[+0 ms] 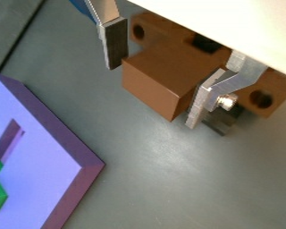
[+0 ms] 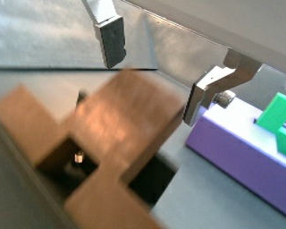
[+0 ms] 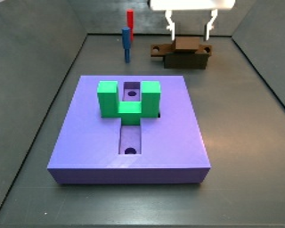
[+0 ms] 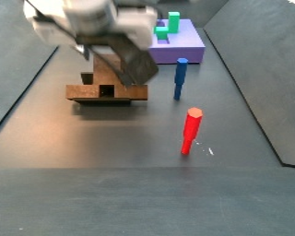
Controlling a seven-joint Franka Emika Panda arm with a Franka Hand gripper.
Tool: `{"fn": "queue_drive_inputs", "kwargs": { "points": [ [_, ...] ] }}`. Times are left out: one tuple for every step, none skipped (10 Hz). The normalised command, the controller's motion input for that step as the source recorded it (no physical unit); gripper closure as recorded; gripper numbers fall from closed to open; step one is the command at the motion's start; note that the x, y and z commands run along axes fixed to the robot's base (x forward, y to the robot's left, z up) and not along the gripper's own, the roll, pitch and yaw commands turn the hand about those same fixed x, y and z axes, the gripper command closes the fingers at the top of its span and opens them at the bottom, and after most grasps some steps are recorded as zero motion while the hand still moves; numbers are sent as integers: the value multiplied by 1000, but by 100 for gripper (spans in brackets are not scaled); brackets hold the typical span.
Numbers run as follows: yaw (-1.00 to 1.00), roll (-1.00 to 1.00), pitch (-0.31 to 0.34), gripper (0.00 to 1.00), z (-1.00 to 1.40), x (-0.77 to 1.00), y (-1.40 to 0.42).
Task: Pick up the brown object. Move up. Place the brown object on the fixture. Regrasp the brown object. Move to above the board. Insert the brown object.
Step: Regrasp the brown object.
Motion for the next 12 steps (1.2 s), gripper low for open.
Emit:
{"fn": "queue_drive_inputs", "kwargs": {
  "points": [
    [177, 643, -103, 0, 617, 0, -183],
    [163, 780, -69, 0, 551, 0, -214],
    [180, 1000, -71, 0, 420, 194, -223],
    [291, 1000, 0, 0, 329, 351, -109],
    [317, 1000, 0, 0, 237, 434, -37],
    [266, 1000, 0, 0, 180, 529, -9],
    [226, 1000, 0, 0, 60, 474, 0],
    [120, 1000, 131, 0, 54, 294, 0],
    [9, 1000, 286, 0, 83, 143, -17],
    [0, 1000, 340, 0, 100, 86, -29],
    [0, 1000, 380, 0, 114, 54, -34],
    [6, 1000, 383, 0, 114, 60, -69]
  ]
}}
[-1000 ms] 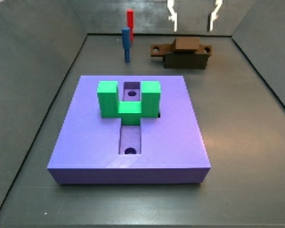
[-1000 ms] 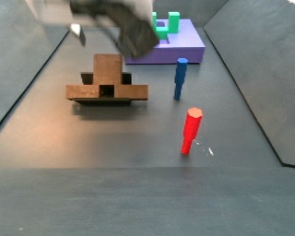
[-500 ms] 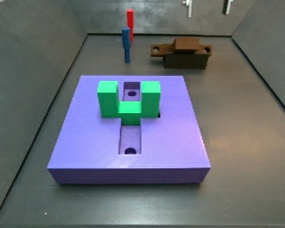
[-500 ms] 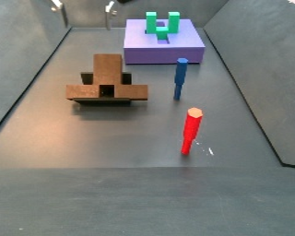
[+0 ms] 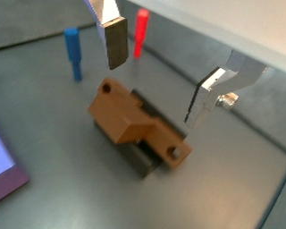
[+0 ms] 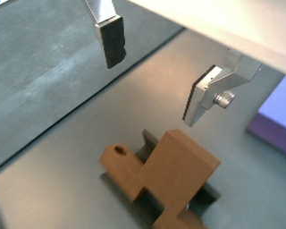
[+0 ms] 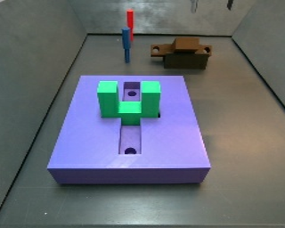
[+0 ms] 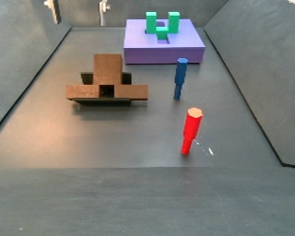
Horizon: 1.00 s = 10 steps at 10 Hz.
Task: Pick up the brown object. Move up. Place the brown object on the fixture. Regrasp the brown object. Move to above the board. Insert the brown object.
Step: Regrasp the brown object.
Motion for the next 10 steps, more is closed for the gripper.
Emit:
{"fn": "queue_drive_inputs", "kwargs": {
  "points": [
    [0, 1000, 329, 0, 63, 163, -180],
    [0, 1000, 277, 0, 9, 249, -243],
    [0, 1000, 294, 0, 0, 231, -260],
    [0, 1000, 331, 0, 74, 114, -251],
    [11, 1000, 323, 0, 89, 89, -251],
    [23, 1000, 314, 0, 86, 94, -249],
    [74, 1000, 311, 0, 57, 34, -251],
    [180, 1000, 277, 0, 0, 0, -274],
    [523, 1000, 277, 0, -97, 0, -23],
    [677, 826, 277, 0, -240, 0, 0]
  ]
}}
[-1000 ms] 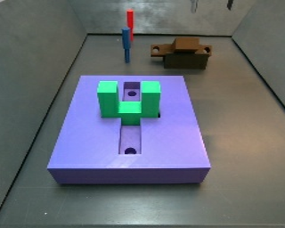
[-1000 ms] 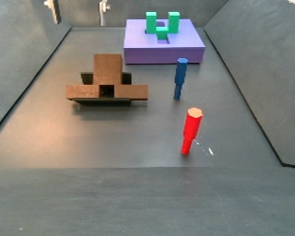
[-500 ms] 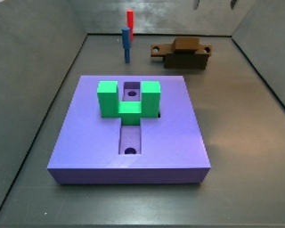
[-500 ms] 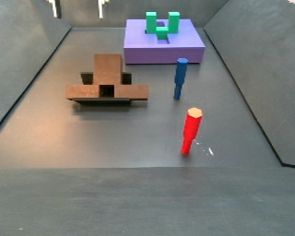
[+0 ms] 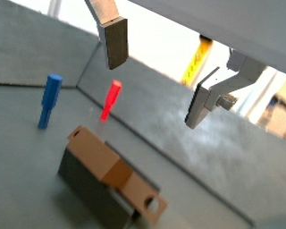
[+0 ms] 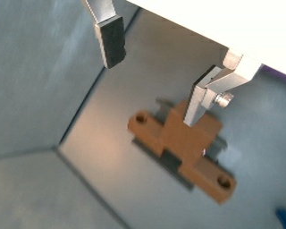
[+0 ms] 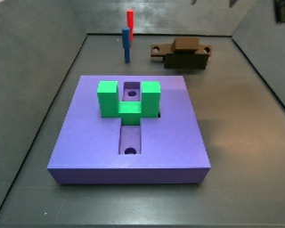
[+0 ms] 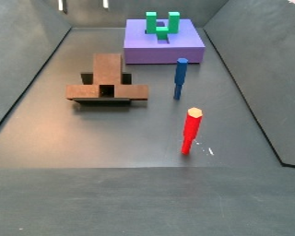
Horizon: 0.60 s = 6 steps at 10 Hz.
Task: Pick up the brown object. Move up. Place the brown object on the fixture. Regrasp the brown object. Move to above the board. Insert the brown object.
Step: Regrasp the brown object.
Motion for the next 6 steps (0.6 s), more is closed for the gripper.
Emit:
{"fn": "queue_drive_inputs", "kwargs": {
  "points": [
    [640, 700, 191, 0, -391, 0, 0],
    [529, 637, 97, 0, -471, -31, 0],
    [469, 651, 97, 0, -426, -6, 0],
    [311, 557, 66, 0, -357, 0, 0],
    [77, 331, 0, 0, -306, 26, 0],
    [0, 334, 0, 0, -297, 0, 17]
  ]
}}
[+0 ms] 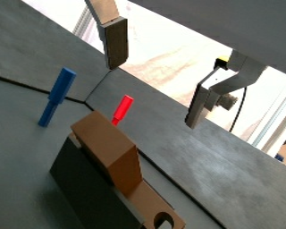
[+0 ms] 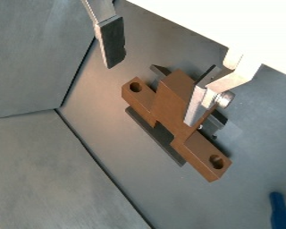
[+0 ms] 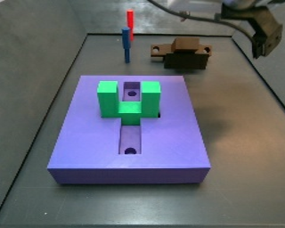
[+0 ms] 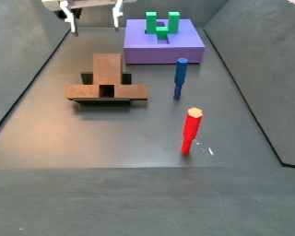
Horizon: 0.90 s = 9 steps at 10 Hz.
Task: Pick up the brown object. Move up. Place the brown object on the fixture. Regrasp the brown object. Move to above the board. Insert the brown object.
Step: Regrasp the brown object.
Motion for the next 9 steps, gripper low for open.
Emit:
{"fn": "queue_drive_inputs", "kwargs": {
  "points": [
    [0, 0, 0, 0, -249, -14, 94],
    [-83, -217, -3, 0, -54, -57, 111],
    [-106, -331, -37, 0, -3, -20, 109],
    [-111, -357, -71, 0, 0, -14, 66],
    [-109, -337, -86, 0, -31, -26, 37],
    [-131, -331, -134, 0, -17, -89, 6],
    [-169, -306, -211, 0, -3, -191, 0],
    [-217, -309, -320, 0, 0, -269, 0],
    [-309, -254, -397, 0, 34, -257, 0]
  ]
}}
